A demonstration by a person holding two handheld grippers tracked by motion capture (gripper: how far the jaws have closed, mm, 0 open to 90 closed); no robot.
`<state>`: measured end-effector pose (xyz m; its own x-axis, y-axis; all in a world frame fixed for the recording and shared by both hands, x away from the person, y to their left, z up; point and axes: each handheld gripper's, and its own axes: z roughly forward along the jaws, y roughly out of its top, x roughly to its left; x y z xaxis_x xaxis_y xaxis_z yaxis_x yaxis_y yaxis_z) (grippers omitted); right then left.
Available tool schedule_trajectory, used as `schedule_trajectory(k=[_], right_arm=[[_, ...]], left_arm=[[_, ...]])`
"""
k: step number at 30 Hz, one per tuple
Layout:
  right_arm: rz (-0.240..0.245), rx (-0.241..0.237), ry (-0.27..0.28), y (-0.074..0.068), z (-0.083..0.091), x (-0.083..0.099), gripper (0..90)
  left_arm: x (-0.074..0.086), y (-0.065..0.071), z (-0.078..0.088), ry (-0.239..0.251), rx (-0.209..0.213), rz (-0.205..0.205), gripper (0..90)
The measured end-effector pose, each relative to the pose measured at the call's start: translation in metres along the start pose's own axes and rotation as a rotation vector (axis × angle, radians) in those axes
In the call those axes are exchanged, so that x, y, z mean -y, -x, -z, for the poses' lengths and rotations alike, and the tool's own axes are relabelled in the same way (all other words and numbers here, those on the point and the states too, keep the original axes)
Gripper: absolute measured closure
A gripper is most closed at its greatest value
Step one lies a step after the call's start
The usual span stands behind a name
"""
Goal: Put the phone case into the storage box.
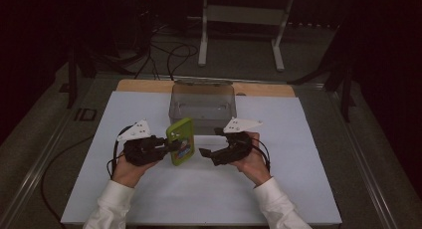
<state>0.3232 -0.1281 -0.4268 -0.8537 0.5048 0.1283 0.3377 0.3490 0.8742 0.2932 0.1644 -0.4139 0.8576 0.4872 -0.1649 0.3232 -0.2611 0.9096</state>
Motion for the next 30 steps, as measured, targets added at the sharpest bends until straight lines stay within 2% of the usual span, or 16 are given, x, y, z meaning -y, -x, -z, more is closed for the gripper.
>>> schedule_trajectory(k=[11,13,15,17,20,25,30], right_arm=[[-0.011,-0.041,0.035,-0.004,-0.003,-0.001,11.7],[-0.008,-0.059,0.033,-0.004,-0.004,-0.001,15.5],[-0.006,-0.057,0.031,-0.004,-0.005,-0.001,16.7],[-0.003,-0.067,0.032,-0.004,-0.005,-0.001,22.3],[-0.004,-0.094,0.051,-0.005,-0.004,-0.001,29.7],[0.011,-0.186,0.072,-0.006,-0.001,-0.001,40.7],[0.027,-0.254,0.074,-0.008,-0.003,-0.001,49.2]], left_arm=[[-0.002,0.01,-0.001,0.013,0.068,-0.032,78.0],[-0.003,0.012,-0.001,0.016,0.082,-0.037,78.0],[-0.003,0.013,-0.002,0.017,0.089,-0.037,78.0],[-0.004,0.015,-0.003,0.013,0.1,-0.049,78.1],[-0.005,0.017,-0.005,0.005,0.111,-0.06,78.1],[-0.005,0.017,-0.006,0.016,0.139,-0.063,78.0],[-0.005,0.019,-0.006,0.022,0.154,-0.071,78.1]])
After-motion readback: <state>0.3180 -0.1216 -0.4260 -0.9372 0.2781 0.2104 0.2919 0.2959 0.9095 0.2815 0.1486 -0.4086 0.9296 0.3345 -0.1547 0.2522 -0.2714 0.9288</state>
